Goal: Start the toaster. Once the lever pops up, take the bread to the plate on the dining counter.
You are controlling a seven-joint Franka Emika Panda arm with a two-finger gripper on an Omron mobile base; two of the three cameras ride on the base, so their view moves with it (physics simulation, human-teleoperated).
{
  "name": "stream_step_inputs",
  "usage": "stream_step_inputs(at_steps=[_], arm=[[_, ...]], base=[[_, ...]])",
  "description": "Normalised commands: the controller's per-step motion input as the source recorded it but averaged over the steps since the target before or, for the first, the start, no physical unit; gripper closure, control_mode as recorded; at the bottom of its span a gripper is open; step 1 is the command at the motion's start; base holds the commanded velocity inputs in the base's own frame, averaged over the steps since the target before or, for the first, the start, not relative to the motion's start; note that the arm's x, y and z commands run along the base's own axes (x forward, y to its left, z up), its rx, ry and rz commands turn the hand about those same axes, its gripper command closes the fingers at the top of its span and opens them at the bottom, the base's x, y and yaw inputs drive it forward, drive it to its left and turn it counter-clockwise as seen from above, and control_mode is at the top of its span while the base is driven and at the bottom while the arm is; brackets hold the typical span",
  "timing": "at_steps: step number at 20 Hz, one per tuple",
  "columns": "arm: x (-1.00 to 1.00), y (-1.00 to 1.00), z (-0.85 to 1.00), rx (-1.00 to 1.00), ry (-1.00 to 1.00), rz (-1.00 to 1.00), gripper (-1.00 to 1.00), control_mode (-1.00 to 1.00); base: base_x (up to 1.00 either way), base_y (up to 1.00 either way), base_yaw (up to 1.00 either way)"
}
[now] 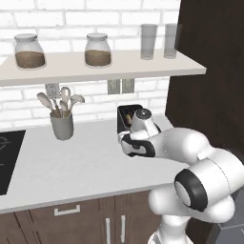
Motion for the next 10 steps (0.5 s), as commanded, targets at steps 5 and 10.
stream_step_inputs(at_steps=[5,10], arm=[[-0.75,0.00,0.25,0.00,-0.06,0.00,1.00,-1.00],[-0.27,0.00,0.90,0.00,-0.04,0.00,1.00,-1.00]], base=[[0.00,0.00,0.00],[0.00,0.00,0.00]])
